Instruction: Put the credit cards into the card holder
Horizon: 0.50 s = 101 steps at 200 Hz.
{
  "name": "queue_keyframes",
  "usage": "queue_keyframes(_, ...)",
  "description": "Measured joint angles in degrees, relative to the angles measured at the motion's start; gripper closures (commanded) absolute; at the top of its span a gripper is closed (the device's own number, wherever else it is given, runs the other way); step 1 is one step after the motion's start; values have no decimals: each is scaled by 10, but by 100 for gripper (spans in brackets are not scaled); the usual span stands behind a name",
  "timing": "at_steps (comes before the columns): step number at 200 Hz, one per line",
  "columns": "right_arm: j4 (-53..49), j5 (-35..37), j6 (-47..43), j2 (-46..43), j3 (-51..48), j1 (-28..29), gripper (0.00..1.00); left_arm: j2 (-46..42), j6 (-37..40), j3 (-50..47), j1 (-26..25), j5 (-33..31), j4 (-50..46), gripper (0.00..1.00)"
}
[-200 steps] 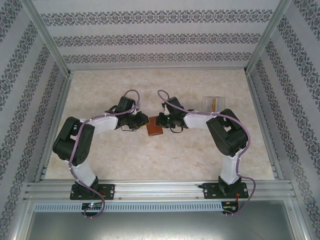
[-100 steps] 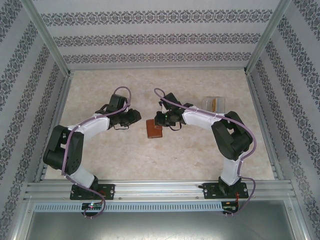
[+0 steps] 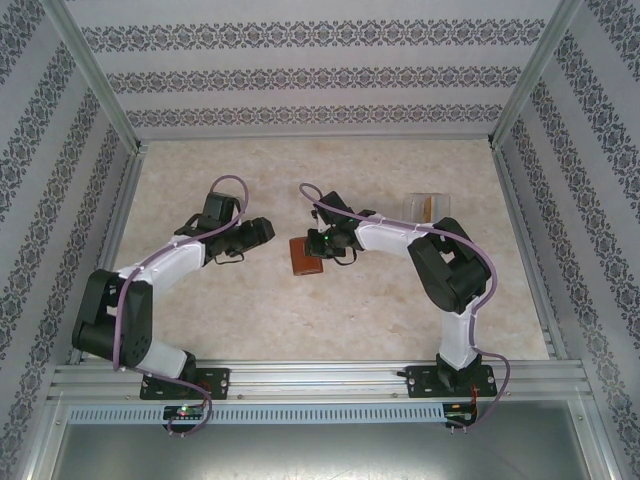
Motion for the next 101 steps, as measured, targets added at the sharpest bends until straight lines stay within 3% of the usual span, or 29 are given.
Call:
queue_keyframes(13,-4,0,-1,-4,0,0,85,-18,7,-5,9,-11,-1,0)
queue_keyframes(54,-17,18,-14,-94,-25,-8,70,-96,34,-26,24,-106,-15,0)
queue_keyframes(88,6,109,-85,-308,-78,-17,47,-208,83,-84,25,-212,-2,0)
queue_keyframes(101,29,155,-126,-394,-114,-18,29,-243,106,-109,25,-245,10,1)
